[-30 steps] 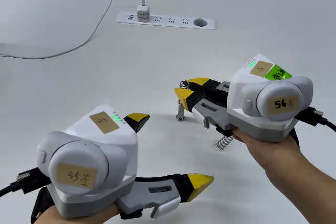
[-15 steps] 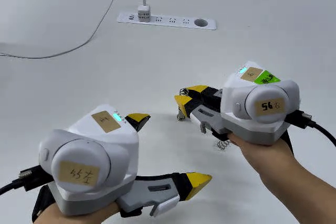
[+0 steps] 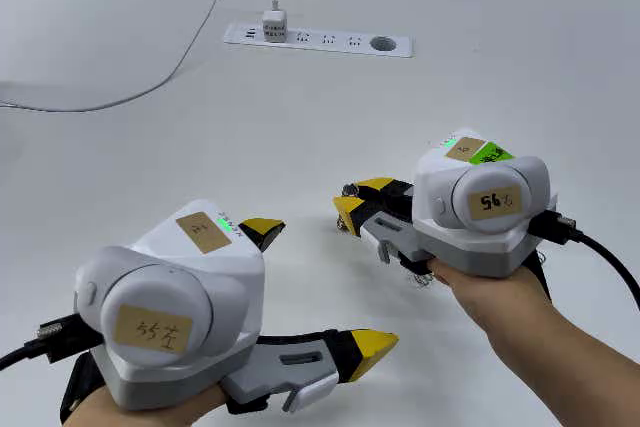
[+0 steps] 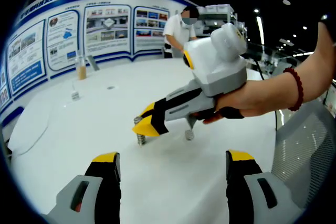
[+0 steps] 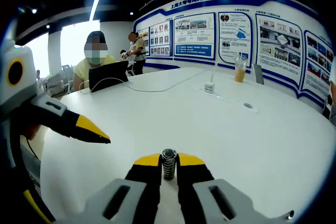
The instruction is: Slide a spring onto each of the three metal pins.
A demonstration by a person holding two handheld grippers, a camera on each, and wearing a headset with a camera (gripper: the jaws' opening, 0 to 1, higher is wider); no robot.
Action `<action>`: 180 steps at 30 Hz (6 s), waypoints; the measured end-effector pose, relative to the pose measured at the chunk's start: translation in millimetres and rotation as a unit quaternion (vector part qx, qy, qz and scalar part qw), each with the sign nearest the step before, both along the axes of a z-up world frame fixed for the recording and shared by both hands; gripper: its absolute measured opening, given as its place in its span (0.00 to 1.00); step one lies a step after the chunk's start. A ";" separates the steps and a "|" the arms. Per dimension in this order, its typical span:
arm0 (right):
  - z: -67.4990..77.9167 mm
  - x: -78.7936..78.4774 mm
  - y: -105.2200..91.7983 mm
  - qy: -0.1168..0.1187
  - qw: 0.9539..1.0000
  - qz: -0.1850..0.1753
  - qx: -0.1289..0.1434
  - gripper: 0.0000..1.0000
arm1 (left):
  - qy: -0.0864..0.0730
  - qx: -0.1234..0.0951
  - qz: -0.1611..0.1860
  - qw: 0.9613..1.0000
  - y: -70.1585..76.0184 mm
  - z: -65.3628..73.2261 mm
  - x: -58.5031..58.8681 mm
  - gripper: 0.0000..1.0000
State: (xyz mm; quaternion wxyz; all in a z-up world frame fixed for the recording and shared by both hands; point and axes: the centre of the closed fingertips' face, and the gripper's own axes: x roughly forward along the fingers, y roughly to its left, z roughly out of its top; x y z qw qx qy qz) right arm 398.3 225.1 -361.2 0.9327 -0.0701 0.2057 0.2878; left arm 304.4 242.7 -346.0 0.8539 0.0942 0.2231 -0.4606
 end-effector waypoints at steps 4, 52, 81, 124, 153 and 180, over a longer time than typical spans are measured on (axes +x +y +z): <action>-3.2 -0.8 0.3 0.003 1.000 0.003 -0.006 0.12 | 0.001 0.001 0.001 1.000 0.7 -0.5 0.2 0.84; 51.7 -42.6 -62.3 0.012 0.997 -0.066 0.026 0.44 | -0.020 0.013 -0.002 1.000 -18.0 10.8 -2.0 0.72; 61.1 -75.8 -112.6 -0.001 0.996 -0.084 0.032 0.50 | -0.006 0.015 0.000 1.000 -53.7 -4.5 10.0 0.47; 22.0 -116.8 -145.3 0.043 0.997 -0.062 0.017 0.61 | 0.025 0.070 -0.043 0.996 -93.2 -54.6 21.3 0.22; 32.1 -113.0 -149.5 0.045 0.993 -0.092 0.053 0.58 | 0.007 0.078 -0.052 0.996 -90.0 -47.1 17.0 0.10; 74.7 -93.3 -102.2 0.063 0.966 -0.106 0.229 0.37 | -0.048 -0.065 -0.030 0.996 -73.1 32.7 -0.2 0.10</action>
